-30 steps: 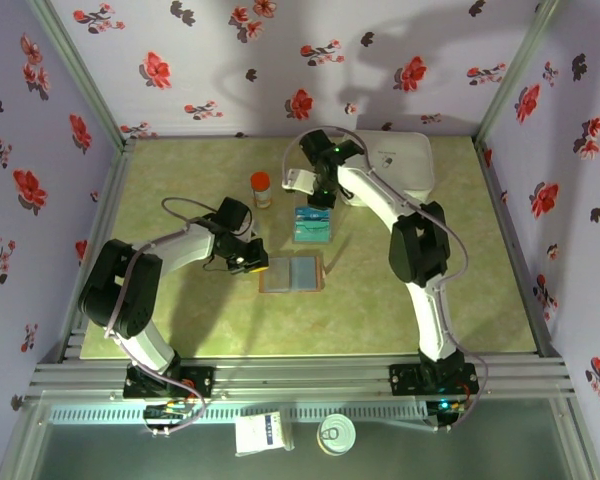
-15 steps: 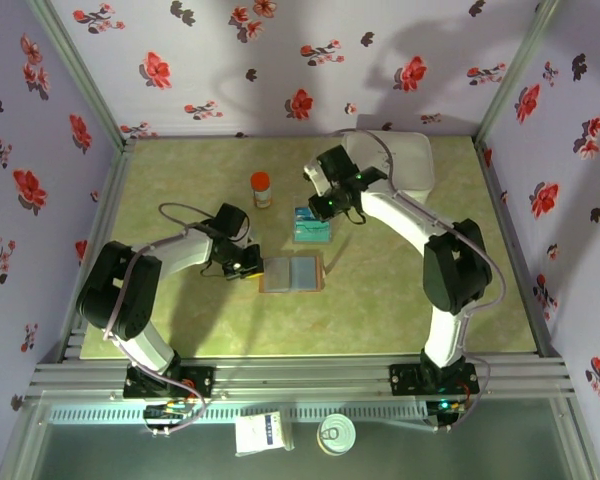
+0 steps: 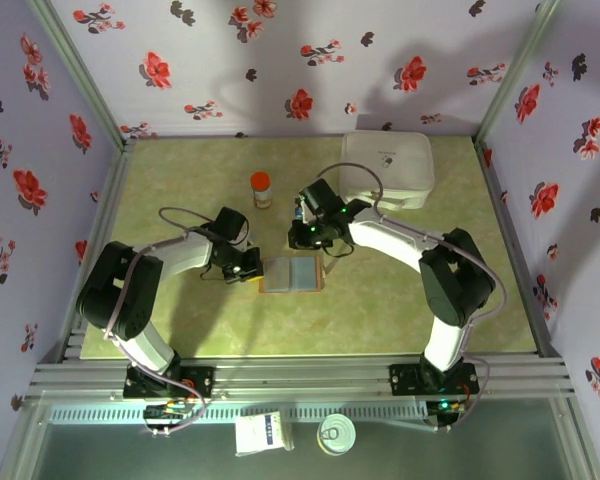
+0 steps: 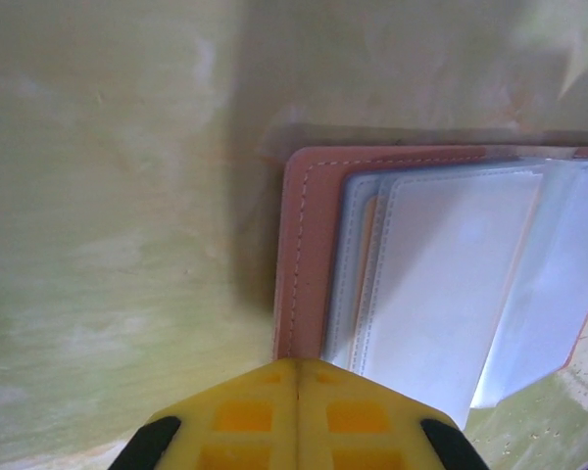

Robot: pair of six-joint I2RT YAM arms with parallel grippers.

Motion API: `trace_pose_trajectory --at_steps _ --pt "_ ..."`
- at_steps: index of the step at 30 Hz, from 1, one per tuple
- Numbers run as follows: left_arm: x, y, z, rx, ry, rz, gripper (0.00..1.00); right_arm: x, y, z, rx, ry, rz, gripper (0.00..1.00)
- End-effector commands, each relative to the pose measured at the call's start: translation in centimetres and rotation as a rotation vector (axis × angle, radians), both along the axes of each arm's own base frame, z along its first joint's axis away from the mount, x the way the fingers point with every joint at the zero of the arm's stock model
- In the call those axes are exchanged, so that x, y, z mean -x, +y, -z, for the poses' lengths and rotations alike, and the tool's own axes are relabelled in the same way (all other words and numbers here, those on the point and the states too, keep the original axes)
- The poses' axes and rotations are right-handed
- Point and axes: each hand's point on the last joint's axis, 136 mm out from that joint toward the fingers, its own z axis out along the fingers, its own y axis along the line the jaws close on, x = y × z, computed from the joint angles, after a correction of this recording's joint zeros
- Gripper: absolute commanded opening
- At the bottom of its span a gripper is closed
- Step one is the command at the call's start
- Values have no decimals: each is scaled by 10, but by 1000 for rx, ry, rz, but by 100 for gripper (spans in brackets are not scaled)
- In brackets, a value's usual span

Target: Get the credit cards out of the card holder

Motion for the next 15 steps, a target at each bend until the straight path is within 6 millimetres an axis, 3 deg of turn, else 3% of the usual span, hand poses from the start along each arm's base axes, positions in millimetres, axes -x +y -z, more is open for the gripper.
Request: trace_pose_trajectory --at_steps 1,7,15 --pt "6 1 6 -3 23 5 4 20 5 5 -25 98 38 15" --pt "4 1 6 -10 15 7 4 33 15 23 -93 168 87 24" --pt "4 3 9 -27 25 9 4 37 37 46 -165 265 123 26"
